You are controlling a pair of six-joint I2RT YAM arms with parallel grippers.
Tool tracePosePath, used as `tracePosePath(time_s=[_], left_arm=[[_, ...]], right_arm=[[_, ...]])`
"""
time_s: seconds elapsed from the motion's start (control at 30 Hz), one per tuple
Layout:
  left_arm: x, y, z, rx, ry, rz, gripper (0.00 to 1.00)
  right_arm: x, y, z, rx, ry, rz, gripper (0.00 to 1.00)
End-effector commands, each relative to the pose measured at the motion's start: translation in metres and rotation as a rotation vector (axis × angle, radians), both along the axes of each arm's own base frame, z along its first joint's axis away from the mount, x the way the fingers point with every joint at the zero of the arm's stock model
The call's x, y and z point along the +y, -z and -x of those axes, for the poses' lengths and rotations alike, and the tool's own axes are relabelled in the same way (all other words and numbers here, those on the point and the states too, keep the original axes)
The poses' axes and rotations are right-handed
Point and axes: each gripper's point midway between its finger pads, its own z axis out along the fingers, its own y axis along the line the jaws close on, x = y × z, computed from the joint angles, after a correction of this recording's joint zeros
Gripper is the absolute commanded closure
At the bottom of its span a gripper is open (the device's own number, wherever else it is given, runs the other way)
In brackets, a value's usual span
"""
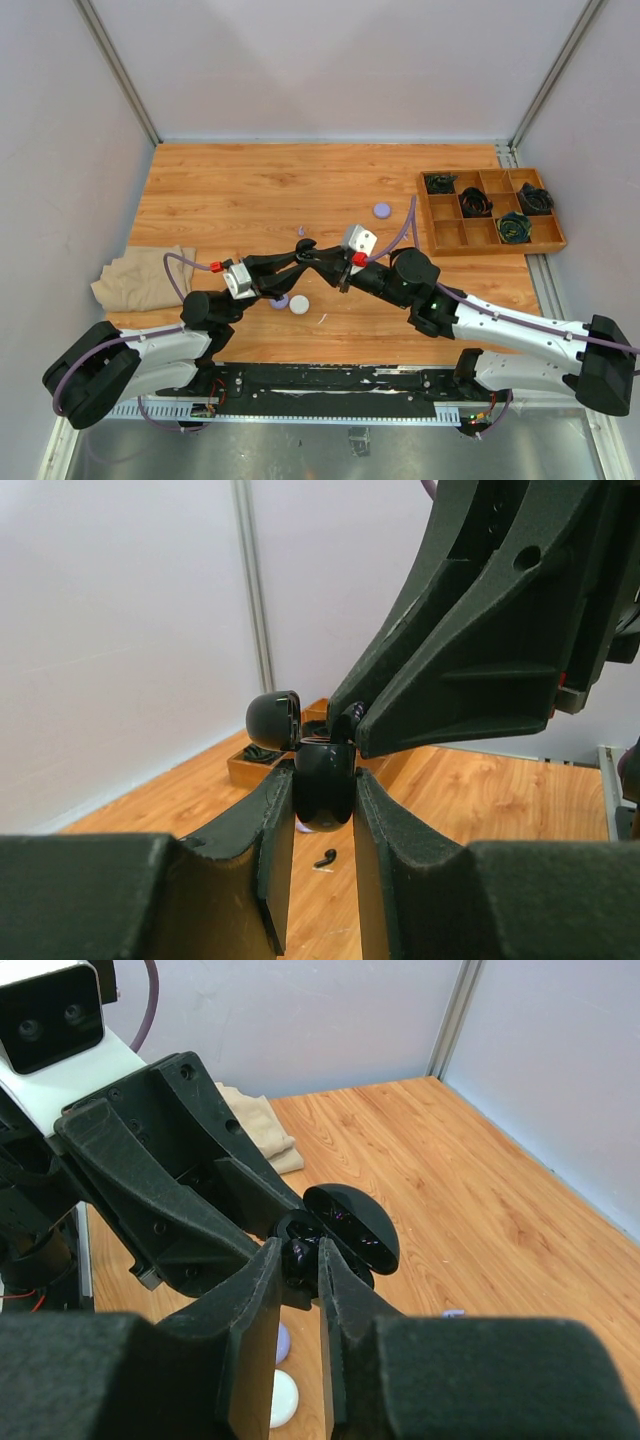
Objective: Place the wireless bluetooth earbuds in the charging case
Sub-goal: Place the earbud in the charging case.
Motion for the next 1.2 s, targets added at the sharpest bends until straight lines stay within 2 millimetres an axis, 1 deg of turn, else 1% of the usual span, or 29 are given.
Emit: tracePosePath(time_s=[0.0,0.2,0.3,0.4,0.53,0.67,0.87,1.17], left_arm=[[0.022,-0.054,0.021,-0.183,-0.011,0.167,1.0],[0.022,-0.048,0.021,-0.165,-0.01,0.158,1.0],[0.022,-0.044,0.021,-0.16,-0.011,0.151,1.0],[0.022,-0.043,0.021,-0.161,-0.011,0.149,1.0],[0.02,-0.042,0.023,-0.169,0.0,0.139,1.0],[0.016,-0.04,0.028,-0.181,0.031,0.12,1.0],[0.012,-0.041,0.033,-0.196,0.064,0.107,1.0],[0.009,-0.041,0.033,-0.196,0.078,0.101,1.0]], right_arm=[[0.008,0.016,0.014,0.02,-0.055,0.052,0.78],[0.003,0.009,0.015,0.002,-0.056,0.066,0.66],[-0.002,0.003,0.017,-0.018,-0.056,0.076,0.58],[-0.009,0.003,0.017,-0.038,-0.046,0.101,0.52],[-0.019,0.005,0.017,-0.085,-0.03,0.151,0.5],[-0.024,0.009,0.021,-0.141,-0.054,0.197,0.47],[-0.02,0.009,0.03,-0.186,-0.12,0.213,0.46],[-0.013,0.006,0.042,-0.2,-0.2,0.205,0.46]])
